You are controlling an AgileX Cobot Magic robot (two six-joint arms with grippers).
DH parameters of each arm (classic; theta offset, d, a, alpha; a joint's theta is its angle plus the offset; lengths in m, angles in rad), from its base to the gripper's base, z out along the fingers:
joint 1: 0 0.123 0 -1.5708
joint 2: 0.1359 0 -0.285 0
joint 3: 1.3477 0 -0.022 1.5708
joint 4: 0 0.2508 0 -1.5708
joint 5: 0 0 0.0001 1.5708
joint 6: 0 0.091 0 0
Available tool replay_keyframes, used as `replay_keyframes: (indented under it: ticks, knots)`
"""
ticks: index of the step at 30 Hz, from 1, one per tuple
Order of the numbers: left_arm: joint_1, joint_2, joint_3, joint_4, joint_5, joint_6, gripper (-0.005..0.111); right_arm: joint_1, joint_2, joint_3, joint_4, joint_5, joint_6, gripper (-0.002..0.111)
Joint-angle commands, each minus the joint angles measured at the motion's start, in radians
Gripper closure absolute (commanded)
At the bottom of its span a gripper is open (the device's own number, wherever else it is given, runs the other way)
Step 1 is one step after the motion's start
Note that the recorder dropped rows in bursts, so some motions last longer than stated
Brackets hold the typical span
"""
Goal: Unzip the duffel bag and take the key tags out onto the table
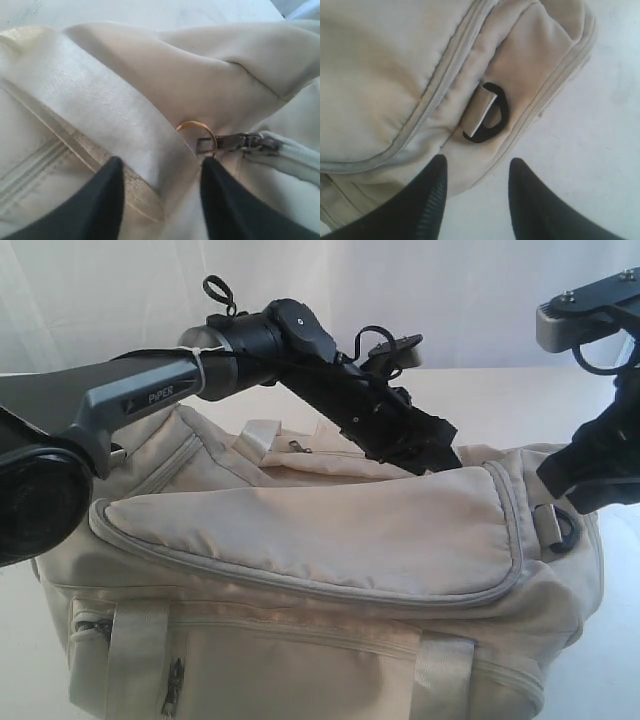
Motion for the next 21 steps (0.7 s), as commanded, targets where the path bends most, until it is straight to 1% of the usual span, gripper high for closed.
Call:
replay_keyframes:
  ticks: [1,2,3,13,16,21]
  knots:
    - [-0.009,0.007,-0.009,-0.018,-0.008,-0.003,0.093,0.002,-0.008,-0.001,-0.024,-0.008,0.012,0.070]
    - [-0.006,0.005,-0.014,-0.018,-0.008,-0.003,0.107,0.002,-0.008,-0.001,-0.024,-0.010,0.015,0.070]
    - [-0.002,0.003,-0.026,-0.015,0.000,0.005,0.106,0.002,-0.008,-0.001,-0.024,-0.013,0.015,0.070]
    - [0.067,-0.038,-0.179,-0.013,0.155,0.005,0.107,0.002,-0.008,-0.001,-0.028,-0.058,0.015,0.070]
    - [0.080,-0.048,-0.220,-0.013,0.202,0.005,0.107,0.002,-0.008,-0.001,-0.047,-0.109,0.026,0.070]
    - [0.082,-0.093,-0.237,0.015,0.224,0.005,0.107,-0.001,-0.008,-0.001,-0.049,-0.239,0.034,0.070]
